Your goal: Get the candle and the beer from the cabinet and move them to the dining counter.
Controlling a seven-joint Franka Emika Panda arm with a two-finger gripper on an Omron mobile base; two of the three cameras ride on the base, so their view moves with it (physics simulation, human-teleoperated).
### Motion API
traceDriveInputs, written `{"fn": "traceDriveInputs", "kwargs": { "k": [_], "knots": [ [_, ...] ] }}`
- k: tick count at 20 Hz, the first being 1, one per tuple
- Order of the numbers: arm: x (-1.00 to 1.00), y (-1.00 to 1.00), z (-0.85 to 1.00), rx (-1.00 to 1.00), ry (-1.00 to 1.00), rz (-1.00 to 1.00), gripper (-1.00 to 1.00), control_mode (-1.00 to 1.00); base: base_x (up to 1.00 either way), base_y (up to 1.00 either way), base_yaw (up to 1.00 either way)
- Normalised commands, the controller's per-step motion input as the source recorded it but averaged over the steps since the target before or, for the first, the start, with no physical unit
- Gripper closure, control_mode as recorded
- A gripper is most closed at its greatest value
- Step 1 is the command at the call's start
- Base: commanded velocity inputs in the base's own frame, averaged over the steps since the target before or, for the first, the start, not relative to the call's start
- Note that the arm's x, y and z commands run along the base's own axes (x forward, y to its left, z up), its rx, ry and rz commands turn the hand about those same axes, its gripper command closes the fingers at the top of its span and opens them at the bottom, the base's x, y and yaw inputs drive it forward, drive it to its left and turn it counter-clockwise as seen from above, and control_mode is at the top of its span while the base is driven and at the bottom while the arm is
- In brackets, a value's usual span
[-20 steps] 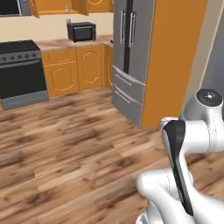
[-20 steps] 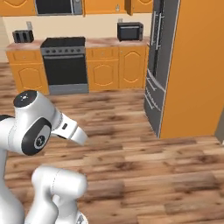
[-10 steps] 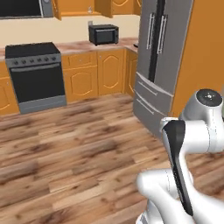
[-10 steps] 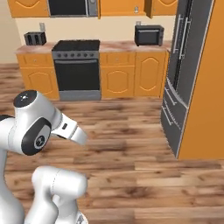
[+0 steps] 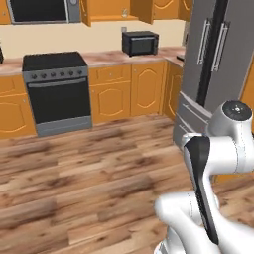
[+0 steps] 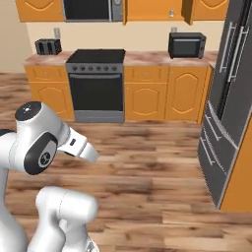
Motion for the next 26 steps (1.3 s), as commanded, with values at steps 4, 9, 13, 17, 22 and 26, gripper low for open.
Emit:
{"fn": "traceDriveInputs", "kwargs": {
  "k": [4, 9, 13, 17, 22, 26],
  "knots": [
    [0.00, 0.00, 0.00, 0.00, 0.00, 0.00, -1.00, 1.00, 0.91, 0.00, 0.19],
    [0.00, 0.00, 0.00, 0.00, 0.00, 0.00, -1.00, 1.00, 0.91, 0.00, 0.16],
    [0.00, 0.00, 0.00, 0.00, 0.00, 0.00, -1.00, 1.00, 0.87, -0.04, 0.16],
    [0.00, 0.00, 0.00, 0.00, 0.00, 0.00, -1.00, 1.00, 0.78, -0.17, 0.15],
    [0.00, 0.00, 0.00, 0.00, 0.00, 0.00, -1.00, 1.00, 0.69, -0.34, 0.07],
    [0.00, 0.00, 0.00, 0.00, 0.00, 0.00, -1.00, 1.00, 0.63, -0.47, 0.01]
  ]
}}
